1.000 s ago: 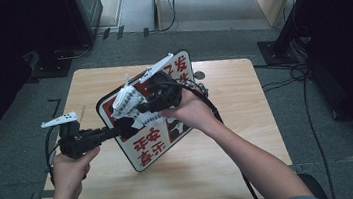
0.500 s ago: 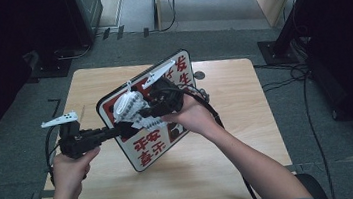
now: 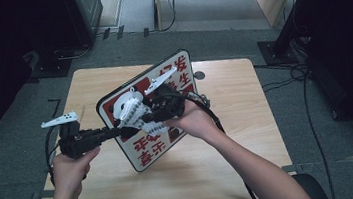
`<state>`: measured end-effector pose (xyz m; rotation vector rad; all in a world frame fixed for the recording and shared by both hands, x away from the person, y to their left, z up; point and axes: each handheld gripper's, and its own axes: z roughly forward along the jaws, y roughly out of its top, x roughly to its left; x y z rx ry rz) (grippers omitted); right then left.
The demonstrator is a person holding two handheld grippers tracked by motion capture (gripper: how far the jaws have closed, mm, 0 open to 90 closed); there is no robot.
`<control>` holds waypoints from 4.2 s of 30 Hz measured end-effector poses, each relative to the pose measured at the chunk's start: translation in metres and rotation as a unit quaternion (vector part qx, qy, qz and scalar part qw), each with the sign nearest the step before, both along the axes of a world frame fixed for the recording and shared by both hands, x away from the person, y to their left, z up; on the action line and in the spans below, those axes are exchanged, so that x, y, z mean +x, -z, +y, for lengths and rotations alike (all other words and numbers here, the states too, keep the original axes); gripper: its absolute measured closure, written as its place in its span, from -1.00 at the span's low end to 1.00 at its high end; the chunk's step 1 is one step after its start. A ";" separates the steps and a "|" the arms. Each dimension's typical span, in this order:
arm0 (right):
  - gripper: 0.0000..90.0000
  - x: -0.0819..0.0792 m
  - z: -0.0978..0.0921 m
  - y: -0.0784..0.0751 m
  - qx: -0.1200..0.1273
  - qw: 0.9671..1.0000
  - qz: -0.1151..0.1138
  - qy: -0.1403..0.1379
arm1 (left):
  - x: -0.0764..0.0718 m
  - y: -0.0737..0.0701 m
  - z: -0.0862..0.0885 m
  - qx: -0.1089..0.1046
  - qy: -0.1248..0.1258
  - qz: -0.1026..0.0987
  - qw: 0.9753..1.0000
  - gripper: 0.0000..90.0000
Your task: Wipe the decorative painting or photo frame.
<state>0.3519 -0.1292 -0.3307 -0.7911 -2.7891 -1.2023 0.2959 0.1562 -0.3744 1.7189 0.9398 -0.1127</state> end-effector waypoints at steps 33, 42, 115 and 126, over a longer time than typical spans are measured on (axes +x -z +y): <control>0.73 -0.008 -0.004 0.041 -0.013 1.000 0.025 -0.006 | 0.000 0.000 0.000 -0.003 0.001 0.003 1.000 0.65; 0.73 -0.009 -0.005 0.052 -0.019 0.999 0.034 -0.008 | -0.001 0.000 0.000 -0.001 -0.001 0.002 1.000 0.65; 0.78 -0.026 -0.021 0.084 -0.032 0.997 0.071 -0.021 | -0.002 -0.005 0.005 0.019 -0.004 0.001 1.000 0.15; 0.78 -0.020 -0.020 0.023 -0.008 0.999 0.037 -0.025 | -0.004 -0.010 0.018 0.020 -0.009 -0.003 1.000 0.04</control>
